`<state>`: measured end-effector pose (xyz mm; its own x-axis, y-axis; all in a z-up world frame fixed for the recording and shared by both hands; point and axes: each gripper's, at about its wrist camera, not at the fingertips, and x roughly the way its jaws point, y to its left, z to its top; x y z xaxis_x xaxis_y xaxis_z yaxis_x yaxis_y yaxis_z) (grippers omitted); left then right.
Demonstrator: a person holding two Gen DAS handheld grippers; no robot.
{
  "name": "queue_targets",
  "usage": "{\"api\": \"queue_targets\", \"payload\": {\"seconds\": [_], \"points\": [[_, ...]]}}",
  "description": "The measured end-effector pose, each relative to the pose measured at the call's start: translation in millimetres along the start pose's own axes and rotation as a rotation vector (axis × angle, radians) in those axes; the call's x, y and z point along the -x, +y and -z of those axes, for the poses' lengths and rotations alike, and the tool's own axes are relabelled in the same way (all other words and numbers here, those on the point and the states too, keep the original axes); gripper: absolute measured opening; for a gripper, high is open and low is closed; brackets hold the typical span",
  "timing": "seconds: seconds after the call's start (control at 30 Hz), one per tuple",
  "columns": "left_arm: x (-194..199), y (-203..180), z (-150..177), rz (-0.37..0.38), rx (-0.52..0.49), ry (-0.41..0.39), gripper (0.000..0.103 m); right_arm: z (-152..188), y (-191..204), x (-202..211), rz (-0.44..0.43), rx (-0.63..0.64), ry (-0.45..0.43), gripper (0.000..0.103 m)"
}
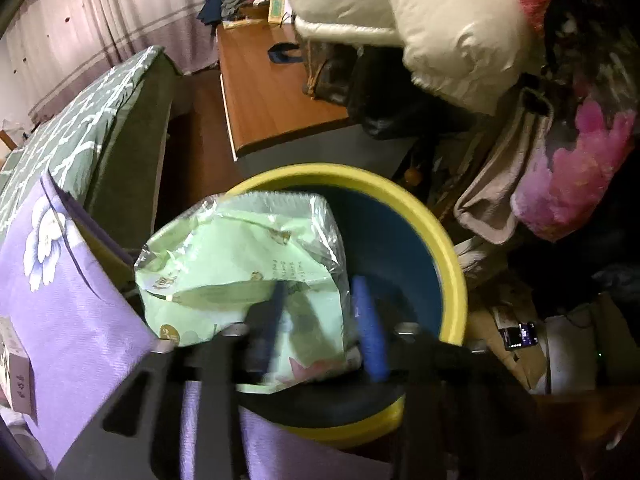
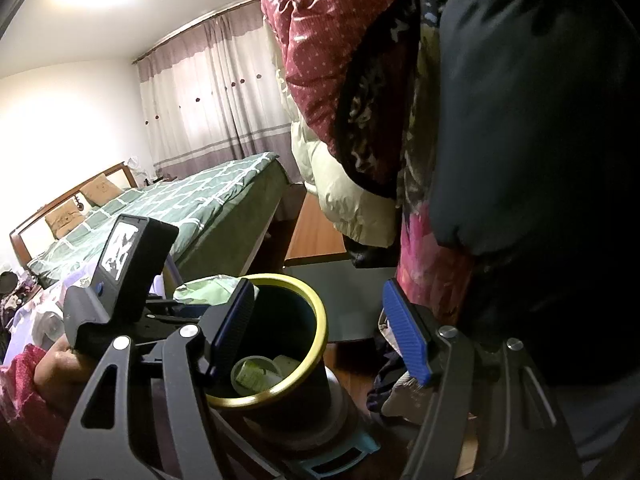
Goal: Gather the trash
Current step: 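Carry the green plastic bag over the yellow bin and open the left gripper, then move the right gripper to the white tissue and grasp it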
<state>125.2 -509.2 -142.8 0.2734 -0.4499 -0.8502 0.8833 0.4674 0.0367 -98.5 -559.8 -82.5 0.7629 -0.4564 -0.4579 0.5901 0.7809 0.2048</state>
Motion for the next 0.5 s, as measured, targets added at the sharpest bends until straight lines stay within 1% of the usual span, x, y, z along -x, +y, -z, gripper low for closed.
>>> {"api": "queue_targets", "payload": {"seconds": [0.03, 0.1, 0.2, 0.3, 0.43, 0.47, 0.5], "points": [[5.3, -3.0, -0.8, -0.008, -0.008, -0.027, 0.069, 0.0, -0.2, 1.9, 0.002, -0.003, -0.003, 0.064], [14.0, -8.3, -1.9, -0.006, -0.03, -0.057, 0.069, -0.6, -2.5, 5.9, 0.007, -0.006, -0.009, 0.064], [23.0, -5.9, -3.1, 0.003, -0.024, -0.068, 0.069, -1.4, -5.0, 8.7, 0.021, -0.01, -0.016, 0.064], [35.3, 4.0, -0.5, -0.003, -0.004, -0.084, 0.069, -2.3, -7.0, 8.3, 0.024, -0.015, -0.015, 0.064], [57.9, 23.3, 10.8, -0.029, 0.028, -0.112, 0.07, -2.2, -4.0, 6.5, 0.014, -0.009, -0.008, 0.064], [64.2, 29.7, 14.1, -0.036, 0.039, -0.12, 0.07, -2.5, -1.9, 5.9, 0.01, -0.006, -0.005, 0.064], [71.7, 37.3, 19.9, -0.042, 0.056, -0.131, 0.073, -2.5, 0.8, 4.9, 0.004, -0.002, -0.003, 0.064]]}}
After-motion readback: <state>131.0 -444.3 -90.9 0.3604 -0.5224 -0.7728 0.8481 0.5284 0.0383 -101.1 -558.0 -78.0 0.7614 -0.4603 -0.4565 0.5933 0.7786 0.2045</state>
